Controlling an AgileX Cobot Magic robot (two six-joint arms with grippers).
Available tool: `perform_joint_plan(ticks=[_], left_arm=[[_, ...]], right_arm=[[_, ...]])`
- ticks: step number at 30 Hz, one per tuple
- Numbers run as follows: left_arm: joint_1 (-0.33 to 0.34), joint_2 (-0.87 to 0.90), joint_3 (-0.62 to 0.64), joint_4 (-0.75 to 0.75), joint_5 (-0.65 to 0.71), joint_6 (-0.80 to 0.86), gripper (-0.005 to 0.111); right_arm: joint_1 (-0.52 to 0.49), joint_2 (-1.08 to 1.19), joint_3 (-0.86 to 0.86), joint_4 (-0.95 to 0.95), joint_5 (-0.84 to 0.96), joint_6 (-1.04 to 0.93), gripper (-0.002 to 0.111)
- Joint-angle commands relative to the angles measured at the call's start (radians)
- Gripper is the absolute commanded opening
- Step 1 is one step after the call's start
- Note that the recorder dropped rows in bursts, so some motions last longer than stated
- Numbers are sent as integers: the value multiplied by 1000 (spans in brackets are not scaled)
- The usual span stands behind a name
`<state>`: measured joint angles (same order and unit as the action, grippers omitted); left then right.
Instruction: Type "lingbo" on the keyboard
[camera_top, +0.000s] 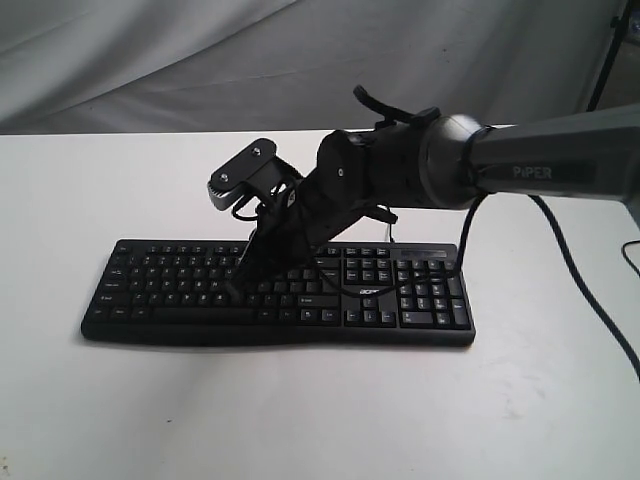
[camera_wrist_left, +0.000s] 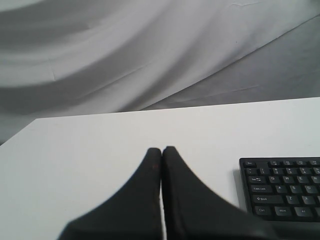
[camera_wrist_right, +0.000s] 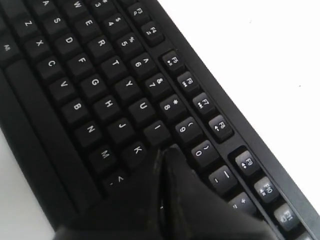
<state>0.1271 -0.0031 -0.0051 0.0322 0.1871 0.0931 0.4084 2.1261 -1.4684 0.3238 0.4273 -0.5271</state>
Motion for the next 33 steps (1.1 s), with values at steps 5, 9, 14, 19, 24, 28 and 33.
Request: perform_joint_plan(ticks=[5, 9, 14, 19, 24, 28, 33], left_arm=[[-4, 3, 5, -1, -6, -3, 1], [-4, 3, 5, -1, -6, -3, 1], [-4, 3, 5, -1, -6, -3, 1], [-4, 3, 5, -1, -6, -3, 1], [-4, 3, 5, -1, -6, -3, 1], [-4, 3, 5, -1, -6, -3, 1], [-4, 3, 5, -1, -6, -3, 1]], right_arm=[[-4, 31, -7, 60, 31, -11, 0], [-6, 31, -12, 68, 33, -14, 0], [-14, 31, -12, 72, 37, -17, 0], [-29, 57, -79, 75, 115, -20, 0], [-29, 60, -105, 71, 125, -25, 0], [-29, 69, -105, 69, 125, -59, 0], [-29, 69, -105, 69, 121, -74, 0]])
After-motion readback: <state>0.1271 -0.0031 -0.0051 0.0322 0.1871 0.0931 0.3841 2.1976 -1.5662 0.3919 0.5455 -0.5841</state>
